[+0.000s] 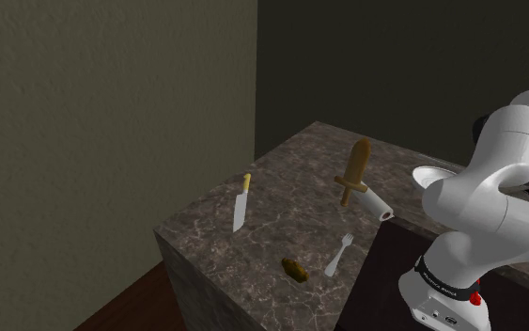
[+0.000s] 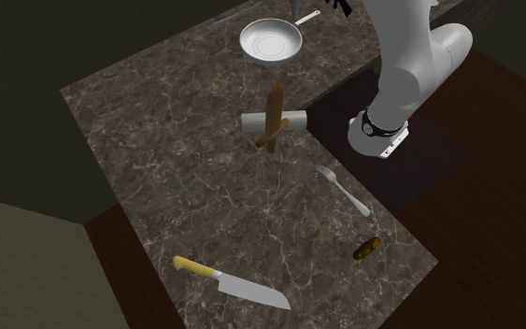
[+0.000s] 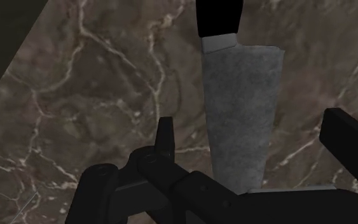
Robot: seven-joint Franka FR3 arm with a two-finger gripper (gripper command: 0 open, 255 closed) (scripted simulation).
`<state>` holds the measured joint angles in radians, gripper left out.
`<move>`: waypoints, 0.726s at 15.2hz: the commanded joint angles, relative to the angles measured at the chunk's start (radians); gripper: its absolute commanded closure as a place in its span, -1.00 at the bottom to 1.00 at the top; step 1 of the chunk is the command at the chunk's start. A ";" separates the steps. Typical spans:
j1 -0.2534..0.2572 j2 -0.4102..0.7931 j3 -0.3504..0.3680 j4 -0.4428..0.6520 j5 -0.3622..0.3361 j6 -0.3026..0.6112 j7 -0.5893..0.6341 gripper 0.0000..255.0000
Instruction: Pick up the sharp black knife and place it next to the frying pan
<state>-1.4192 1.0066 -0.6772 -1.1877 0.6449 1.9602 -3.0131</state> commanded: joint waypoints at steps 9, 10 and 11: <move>0.002 -0.051 -0.023 0.025 -0.025 -0.071 0.013 -1.00; 0.002 -0.051 -0.023 0.025 -0.025 -0.071 0.013 -1.00; 0.002 -0.051 -0.023 0.025 -0.025 -0.071 0.013 -1.00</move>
